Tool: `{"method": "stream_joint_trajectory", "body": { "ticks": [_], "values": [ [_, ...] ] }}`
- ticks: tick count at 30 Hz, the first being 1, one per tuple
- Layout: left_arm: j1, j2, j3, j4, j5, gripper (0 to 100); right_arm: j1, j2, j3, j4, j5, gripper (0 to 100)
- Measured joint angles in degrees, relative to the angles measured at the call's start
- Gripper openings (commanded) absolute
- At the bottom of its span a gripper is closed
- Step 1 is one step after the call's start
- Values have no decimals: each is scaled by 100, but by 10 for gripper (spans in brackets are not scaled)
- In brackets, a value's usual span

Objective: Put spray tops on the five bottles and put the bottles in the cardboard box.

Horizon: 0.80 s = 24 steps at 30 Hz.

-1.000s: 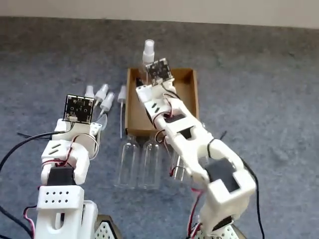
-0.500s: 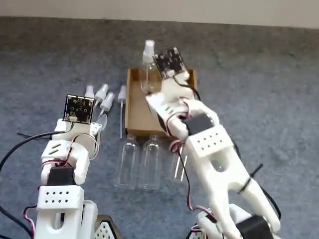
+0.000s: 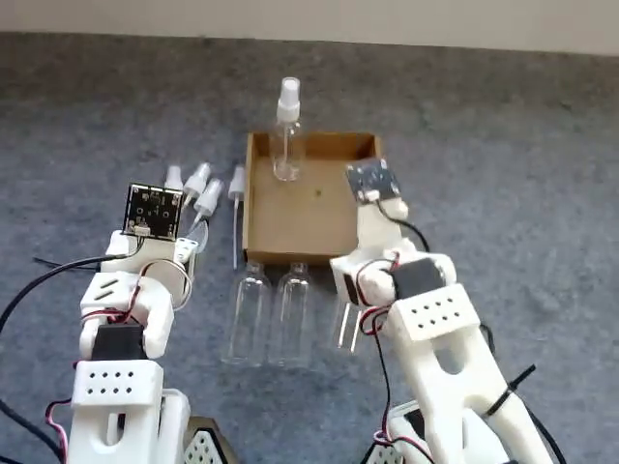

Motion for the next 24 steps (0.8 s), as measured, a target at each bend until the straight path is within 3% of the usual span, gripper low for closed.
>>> {"method": "stream_joint_trajectory", "body": {
  "ticks": [11, 17, 24],
  "values": [
    [0, 0, 0, 0, 0, 223, 18, -18, 607, -299, -62, 250],
    [0, 0, 0, 0, 0, 223, 35, -132, 958, -316, -334, 50],
    [0, 0, 0, 0, 0, 223, 70, -132, 976, -308, -369, 31]
  ]
}}
